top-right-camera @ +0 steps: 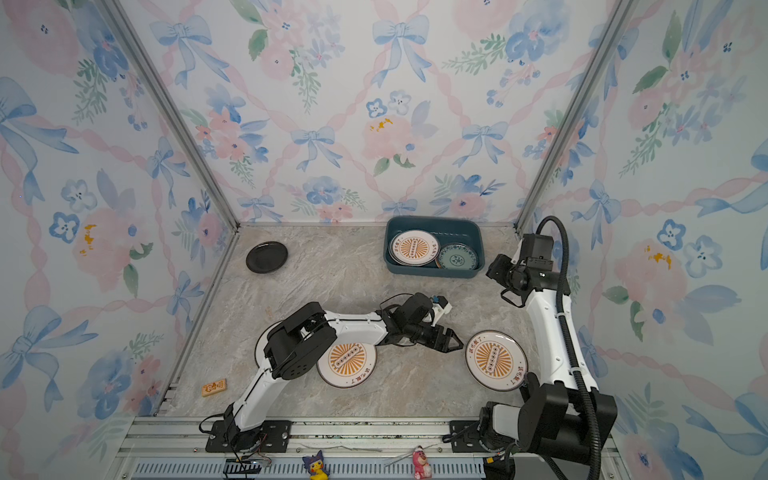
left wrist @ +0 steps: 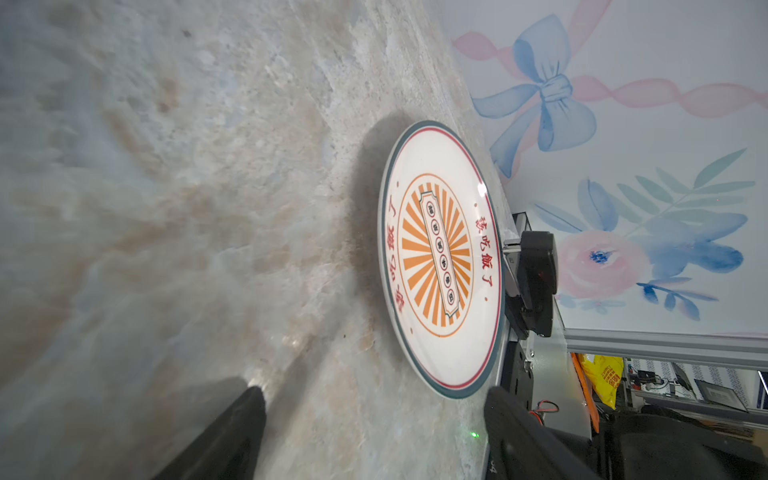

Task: Place the plates into the plastic bin on the countertop
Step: 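Move the left gripper to the nearer sunburst plate while the right gripper withdraws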

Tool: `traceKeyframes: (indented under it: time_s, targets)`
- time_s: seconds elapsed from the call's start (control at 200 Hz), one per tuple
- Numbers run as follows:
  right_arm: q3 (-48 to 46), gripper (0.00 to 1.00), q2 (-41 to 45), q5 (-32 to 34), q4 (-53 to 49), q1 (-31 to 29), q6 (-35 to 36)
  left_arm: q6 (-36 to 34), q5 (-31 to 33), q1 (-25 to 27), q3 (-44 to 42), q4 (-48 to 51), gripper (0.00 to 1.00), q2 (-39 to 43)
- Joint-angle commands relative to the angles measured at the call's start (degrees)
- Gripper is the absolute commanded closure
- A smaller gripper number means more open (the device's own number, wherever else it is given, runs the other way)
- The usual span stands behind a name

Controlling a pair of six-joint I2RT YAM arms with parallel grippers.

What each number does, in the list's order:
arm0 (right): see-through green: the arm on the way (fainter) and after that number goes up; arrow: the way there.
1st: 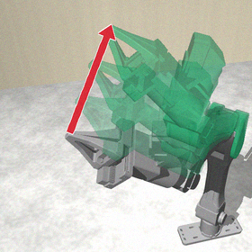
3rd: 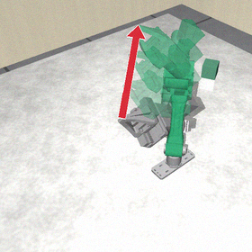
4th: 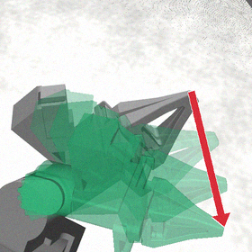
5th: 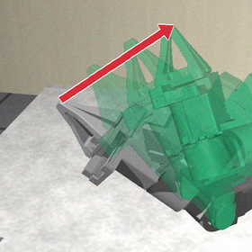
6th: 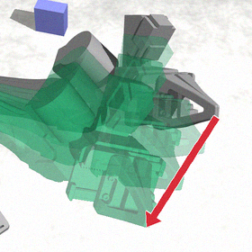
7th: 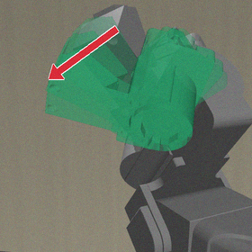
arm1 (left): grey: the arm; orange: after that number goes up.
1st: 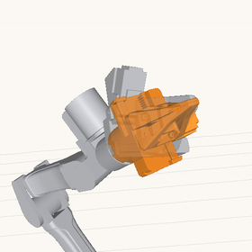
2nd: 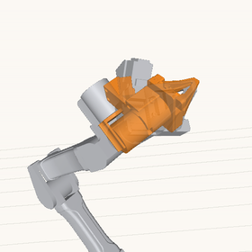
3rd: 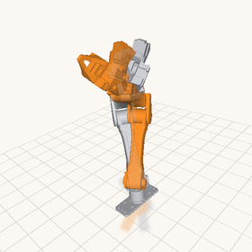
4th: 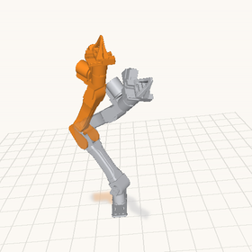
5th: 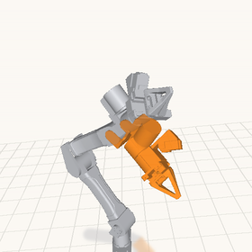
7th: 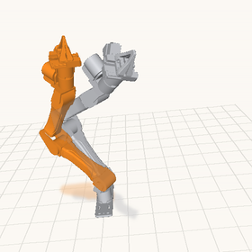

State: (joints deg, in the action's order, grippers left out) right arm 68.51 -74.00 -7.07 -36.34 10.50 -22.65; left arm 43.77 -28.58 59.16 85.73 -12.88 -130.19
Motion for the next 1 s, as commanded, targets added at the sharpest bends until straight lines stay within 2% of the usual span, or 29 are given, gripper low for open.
traceKeyframes:
  time_s: [0.0,0.285,0.64,0.995]
  targets:
    - [-1.7,0.4,0.8,-1.8,0.2,0.4,0.7,2.2,-1.7,0.9,3.0,0.7,0.19,-4.2]
    - [-2.8,0.4,0.9,-2.6,1.1,0.5,0.6,2.0,-0.8,3.0,10.6,6.0,0.31,-10.4]
    - [-3.9,0.41,1.8,-2.9,1.5,0.5,0.6,1.7,-0.4,3.2,15.2,9.6,0.67,-14.4]
    - [-5.5,0.41,3.0,-3.0,1.9,0.4,0.6,-0.8,1.9,2.2,15.7,12.5,0.83,-14.3]
